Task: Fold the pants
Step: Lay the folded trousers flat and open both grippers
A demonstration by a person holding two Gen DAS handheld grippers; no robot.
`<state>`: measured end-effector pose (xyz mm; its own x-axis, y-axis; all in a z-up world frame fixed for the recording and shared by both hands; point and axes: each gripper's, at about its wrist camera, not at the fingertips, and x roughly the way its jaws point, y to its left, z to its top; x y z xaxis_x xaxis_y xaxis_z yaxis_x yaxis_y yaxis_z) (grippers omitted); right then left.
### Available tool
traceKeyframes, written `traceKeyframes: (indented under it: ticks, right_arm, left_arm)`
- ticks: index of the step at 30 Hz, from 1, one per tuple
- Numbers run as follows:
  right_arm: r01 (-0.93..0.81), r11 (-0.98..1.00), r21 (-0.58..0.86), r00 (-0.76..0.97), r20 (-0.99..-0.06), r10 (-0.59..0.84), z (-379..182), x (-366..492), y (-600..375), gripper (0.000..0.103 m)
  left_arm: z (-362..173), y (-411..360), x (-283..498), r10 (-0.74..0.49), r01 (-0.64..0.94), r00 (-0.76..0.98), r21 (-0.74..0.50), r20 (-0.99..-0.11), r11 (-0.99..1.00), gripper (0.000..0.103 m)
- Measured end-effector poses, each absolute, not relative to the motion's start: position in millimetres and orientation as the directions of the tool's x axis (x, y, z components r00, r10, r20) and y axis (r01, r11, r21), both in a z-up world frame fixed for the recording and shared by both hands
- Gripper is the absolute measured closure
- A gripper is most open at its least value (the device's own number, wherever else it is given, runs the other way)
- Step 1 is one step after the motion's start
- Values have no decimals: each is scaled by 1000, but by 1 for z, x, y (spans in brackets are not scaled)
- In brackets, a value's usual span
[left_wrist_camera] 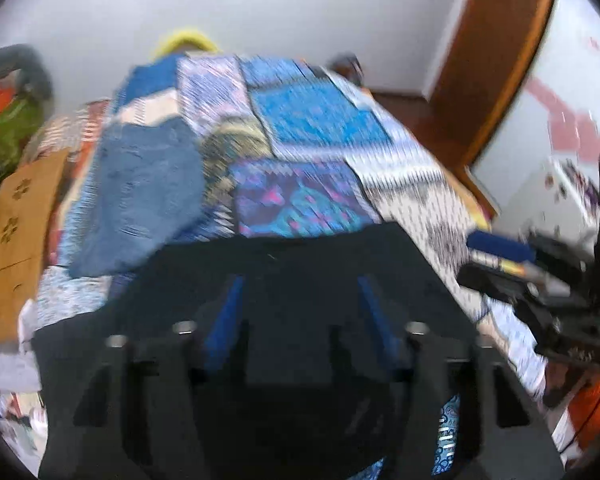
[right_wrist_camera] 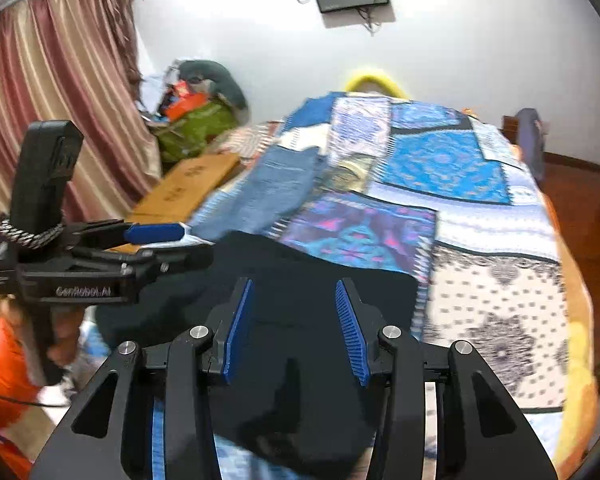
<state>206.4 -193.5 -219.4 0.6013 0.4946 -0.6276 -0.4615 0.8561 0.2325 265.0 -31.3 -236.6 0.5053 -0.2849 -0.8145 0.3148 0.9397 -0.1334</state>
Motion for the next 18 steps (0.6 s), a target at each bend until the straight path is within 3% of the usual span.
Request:
traceKeyframes:
  ticks: [5,7,18]
  right_arm:
    - [-447,865,230,505,-732,456,-271,229,-198,64]
    - [-454,861,230,453,-772,445,-291,229,-199,64]
    - [-396,873,285,462,-760,458,-307,192,-239,64]
  left_arm:
    - [-291,-61,277,-231,353,380,-90,-896,931,62]
    - [-296,-62,270,-222,369,404,-64,-887,927,62]
    - [-292,-52,227,-187,413,468,27,-864,910,60]
